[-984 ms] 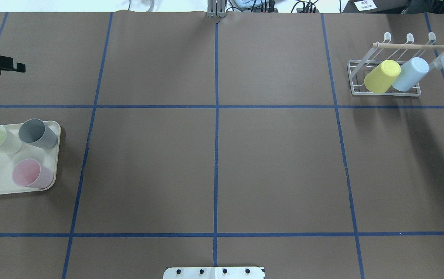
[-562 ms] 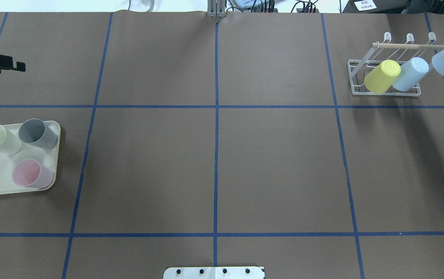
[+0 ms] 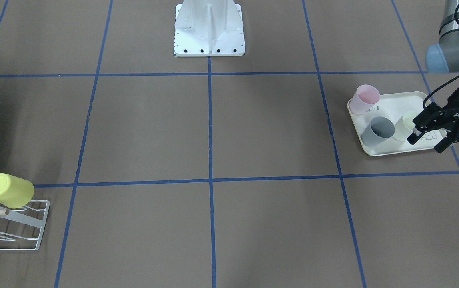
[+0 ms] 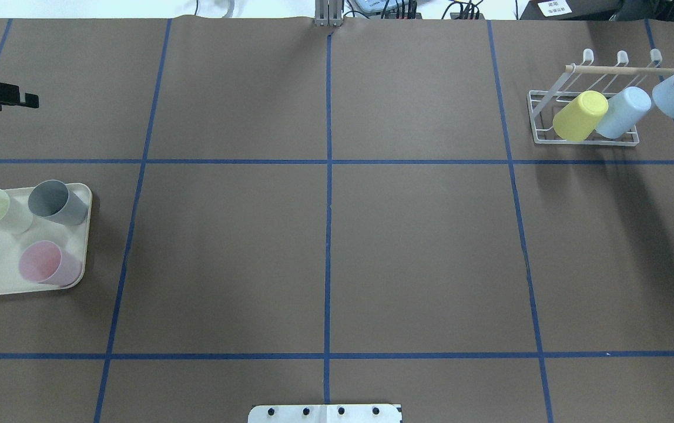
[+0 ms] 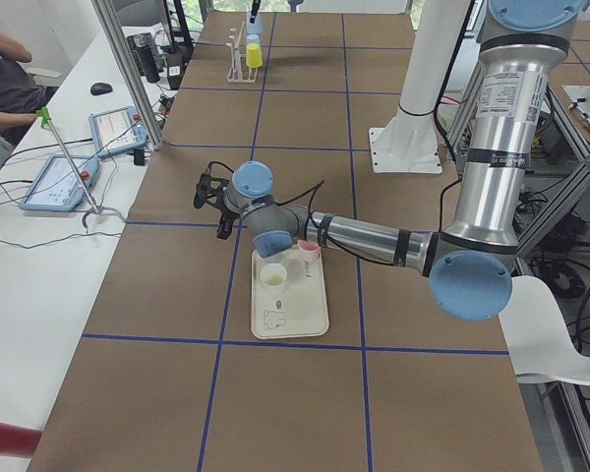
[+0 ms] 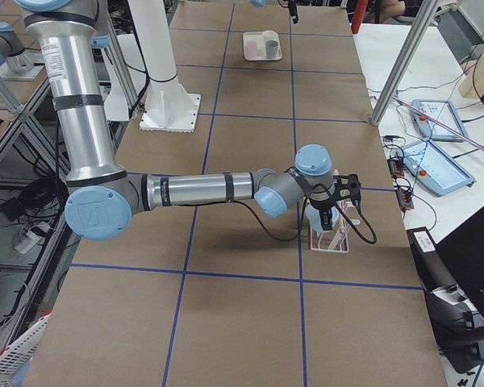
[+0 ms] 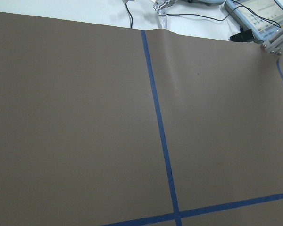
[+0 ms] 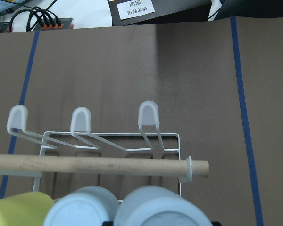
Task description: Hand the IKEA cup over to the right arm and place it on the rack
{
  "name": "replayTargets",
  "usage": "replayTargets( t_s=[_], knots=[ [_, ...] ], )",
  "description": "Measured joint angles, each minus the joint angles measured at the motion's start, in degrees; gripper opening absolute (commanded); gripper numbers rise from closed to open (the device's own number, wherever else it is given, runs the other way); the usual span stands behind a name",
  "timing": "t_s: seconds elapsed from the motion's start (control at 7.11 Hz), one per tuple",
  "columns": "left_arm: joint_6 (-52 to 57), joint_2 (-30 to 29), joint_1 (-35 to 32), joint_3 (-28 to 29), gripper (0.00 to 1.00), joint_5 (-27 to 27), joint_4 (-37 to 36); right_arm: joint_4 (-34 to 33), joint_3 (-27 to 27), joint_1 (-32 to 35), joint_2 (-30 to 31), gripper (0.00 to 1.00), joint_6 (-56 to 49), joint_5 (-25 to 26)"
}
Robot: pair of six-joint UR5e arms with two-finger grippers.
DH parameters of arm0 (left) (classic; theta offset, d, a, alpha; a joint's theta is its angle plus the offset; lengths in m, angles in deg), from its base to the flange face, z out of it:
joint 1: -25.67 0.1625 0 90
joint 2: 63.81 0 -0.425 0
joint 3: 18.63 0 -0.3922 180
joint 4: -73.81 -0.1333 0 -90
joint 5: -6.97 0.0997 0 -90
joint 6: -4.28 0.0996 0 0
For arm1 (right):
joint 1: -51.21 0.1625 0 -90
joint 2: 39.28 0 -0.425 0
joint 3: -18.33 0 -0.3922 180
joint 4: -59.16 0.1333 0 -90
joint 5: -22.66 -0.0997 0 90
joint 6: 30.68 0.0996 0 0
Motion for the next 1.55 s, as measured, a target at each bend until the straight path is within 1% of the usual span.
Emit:
replayTargets(
  t_s=[0.14,0.28,0.84,1.12,1.41,1.55],
  knots=[
    [0.0,0.0,0.0,0.0,0.99,0.0,0.0,0.0,0.2,-0.5,0.0,0.69,-0.1,0.7],
    [-0.1,0.0,0.0,0.0,0.99,0.0,0.0,0.0,0.3,-1.0,-0.1,1.00,-0.1,1.1],
    [0.3,0.7,0.0,-0.1,0.99,0.0,-0.5,-0.1,0.4,-2.1,-0.2,1.00,0.2,1.4],
    [2.3,1.8,-0.2,-0.1,0.99,0.1,-1.7,0.0,-0.1,-2.6,-0.3,1.00,1.4,1.1],
    [8.3,5.4,-1.3,-0.1,0.99,1.1,-4.3,0.1,-2.0,-4.2,-0.3,1.00,6.3,1.0],
    [12.7,8.3,-2.0,-0.1,0.99,2.6,-6.3,0.1,-3.0,-4.9,-0.2,1.00,8.1,0.9]
  ],
)
